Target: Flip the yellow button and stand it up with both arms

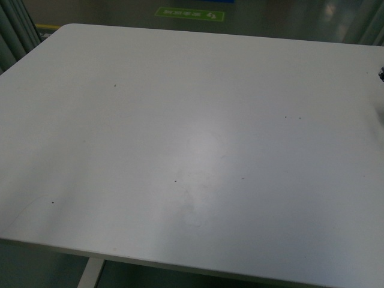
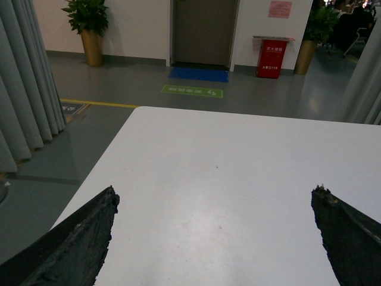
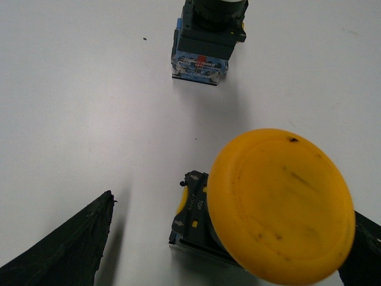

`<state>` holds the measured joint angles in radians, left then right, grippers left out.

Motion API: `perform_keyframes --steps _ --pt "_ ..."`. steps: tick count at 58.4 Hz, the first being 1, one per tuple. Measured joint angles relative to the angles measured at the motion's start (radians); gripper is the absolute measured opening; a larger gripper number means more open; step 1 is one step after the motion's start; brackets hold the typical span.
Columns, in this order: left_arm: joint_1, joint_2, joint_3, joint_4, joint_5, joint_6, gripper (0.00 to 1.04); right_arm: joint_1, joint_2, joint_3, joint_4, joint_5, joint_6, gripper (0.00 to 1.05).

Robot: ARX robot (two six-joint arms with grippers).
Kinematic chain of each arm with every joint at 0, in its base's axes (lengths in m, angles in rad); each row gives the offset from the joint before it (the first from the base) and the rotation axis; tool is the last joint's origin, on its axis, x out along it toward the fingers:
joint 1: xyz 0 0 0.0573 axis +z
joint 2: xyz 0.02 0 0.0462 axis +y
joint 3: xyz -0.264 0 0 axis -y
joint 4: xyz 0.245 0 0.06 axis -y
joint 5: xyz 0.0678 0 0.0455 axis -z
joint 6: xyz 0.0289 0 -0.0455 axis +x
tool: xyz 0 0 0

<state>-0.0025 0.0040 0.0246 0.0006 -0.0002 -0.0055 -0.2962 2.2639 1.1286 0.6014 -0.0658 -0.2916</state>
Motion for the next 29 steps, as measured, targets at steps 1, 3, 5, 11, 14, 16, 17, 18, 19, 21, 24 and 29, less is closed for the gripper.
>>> perform_keyframes --steps 1,3,5,11,14,16,17,18,19,21,24,29 --pt "0.0 0.0 0.0 0.0 0.0 0.0 0.98 0.0 -0.001 0.0 0.0 0.0 0.0 0.97" --pt "0.0 0.0 0.0 0.0 0.0 0.0 0.98 0.0 -0.006 0.0 -0.002 -0.002 0.0 0.97" --pt "0.0 0.0 0.0 0.0 0.0 0.0 0.98 0.0 -0.012 0.0 -0.005 -0.008 0.001 0.97" --pt "0.0 0.0 0.0 0.0 0.0 0.0 0.98 0.0 -0.034 0.0 -0.006 -0.023 0.009 0.97" --pt "0.0 0.0 0.0 0.0 0.0 0.0 0.98 0.0 -0.051 0.0 -0.013 -0.036 0.021 0.97" --pt "0.0 0.0 0.0 0.0 0.0 0.0 0.98 0.0 -0.058 0.0 -0.014 -0.043 0.028 0.97" --pt "0.0 0.0 0.0 0.0 0.0 0.0 0.98 0.0 -0.066 0.0 -0.018 -0.05 0.034 0.97" --pt "0.0 0.0 0.0 0.0 0.0 0.0 0.98 0.0 -0.07 0.0 -0.02 -0.052 0.038 0.97" --pt "0.0 0.0 0.0 0.0 0.0 0.0 0.98 0.0 -0.078 0.0 -0.024 -0.059 0.043 0.97" --pt "0.0 0.0 0.0 0.0 0.0 0.0 0.98 0.0 -0.092 0.0 -0.03 -0.072 0.06 0.97" --pt "0.0 0.0 0.0 0.0 0.0 0.0 0.98 0.0 -0.114 -0.004 -0.035 -0.092 0.08 0.97" --pt "0.0 0.0 0.0 0.0 0.0 0.0 0.98 0.0 -0.169 -0.031 -0.031 -0.13 0.127 0.97"
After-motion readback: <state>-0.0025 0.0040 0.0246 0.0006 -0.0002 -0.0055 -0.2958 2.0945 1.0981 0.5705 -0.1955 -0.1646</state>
